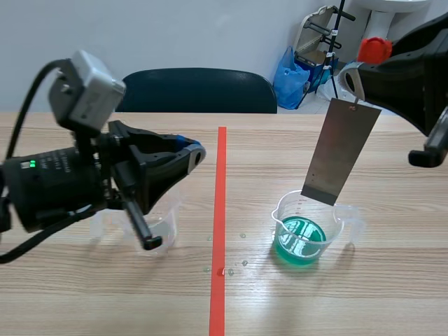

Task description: Do the redox reaction experiment

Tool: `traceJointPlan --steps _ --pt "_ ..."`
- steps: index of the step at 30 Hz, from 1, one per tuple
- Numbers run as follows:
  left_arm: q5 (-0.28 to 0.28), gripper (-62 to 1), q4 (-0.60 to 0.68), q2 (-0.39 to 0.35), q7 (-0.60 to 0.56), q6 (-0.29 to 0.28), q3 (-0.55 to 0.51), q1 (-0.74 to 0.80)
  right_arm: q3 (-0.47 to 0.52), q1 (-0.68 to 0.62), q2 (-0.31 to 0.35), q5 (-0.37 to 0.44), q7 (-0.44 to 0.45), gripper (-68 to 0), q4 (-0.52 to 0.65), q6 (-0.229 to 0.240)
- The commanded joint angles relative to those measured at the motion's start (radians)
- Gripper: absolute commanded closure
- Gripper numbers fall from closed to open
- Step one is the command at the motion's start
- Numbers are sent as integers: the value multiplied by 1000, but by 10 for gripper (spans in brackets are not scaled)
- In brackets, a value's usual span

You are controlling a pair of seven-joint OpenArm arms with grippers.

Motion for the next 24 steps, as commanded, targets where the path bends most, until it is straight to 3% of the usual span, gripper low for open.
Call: traceJointPlan --steps 1,10,24 --pt "-4 -40 -26 30 -11 5 17 -22 3 11 3 7 14 -6 0 -4" --pt "12 -41 -172 161 19 4 122 -154 3 11 3 7 14 -6 0 -4" --pt "43 -41 -209 265 70 0 196 -236 3 11 3 7 14 -6 0 -4"
